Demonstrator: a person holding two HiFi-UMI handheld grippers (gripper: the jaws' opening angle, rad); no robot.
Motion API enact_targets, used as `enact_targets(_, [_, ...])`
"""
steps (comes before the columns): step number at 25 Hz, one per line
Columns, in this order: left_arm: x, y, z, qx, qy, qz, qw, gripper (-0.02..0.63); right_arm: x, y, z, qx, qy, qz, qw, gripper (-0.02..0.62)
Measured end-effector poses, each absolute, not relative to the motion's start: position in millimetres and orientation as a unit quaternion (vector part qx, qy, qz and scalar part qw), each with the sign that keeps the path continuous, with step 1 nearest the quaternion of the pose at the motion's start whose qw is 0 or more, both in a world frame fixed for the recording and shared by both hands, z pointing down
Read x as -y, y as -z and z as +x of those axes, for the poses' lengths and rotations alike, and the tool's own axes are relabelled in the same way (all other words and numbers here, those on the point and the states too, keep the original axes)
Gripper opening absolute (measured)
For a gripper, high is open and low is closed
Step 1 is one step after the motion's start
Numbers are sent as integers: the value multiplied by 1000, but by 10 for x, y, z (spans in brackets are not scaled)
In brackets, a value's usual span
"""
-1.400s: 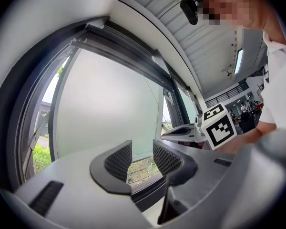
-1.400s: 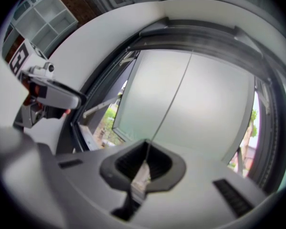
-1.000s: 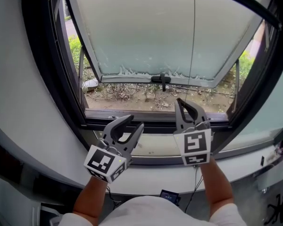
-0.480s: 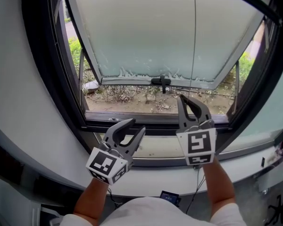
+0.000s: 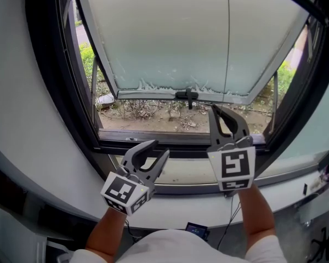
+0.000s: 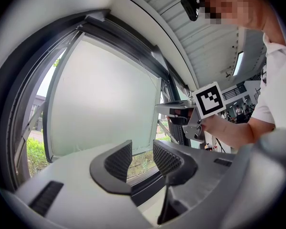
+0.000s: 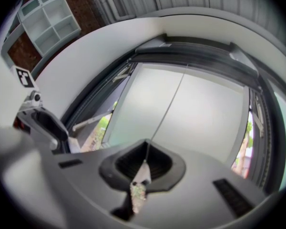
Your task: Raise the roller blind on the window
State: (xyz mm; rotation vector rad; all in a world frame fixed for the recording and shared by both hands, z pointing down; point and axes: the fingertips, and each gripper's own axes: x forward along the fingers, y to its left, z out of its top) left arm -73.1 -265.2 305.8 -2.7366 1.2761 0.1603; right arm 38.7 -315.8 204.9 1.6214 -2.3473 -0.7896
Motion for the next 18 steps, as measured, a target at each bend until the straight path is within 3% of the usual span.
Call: enact_targets(18, [2611, -3014, -707, -417, -53, -905, 66, 152, 3121, -1645, 393, 781, 293, 547, 67, 21])
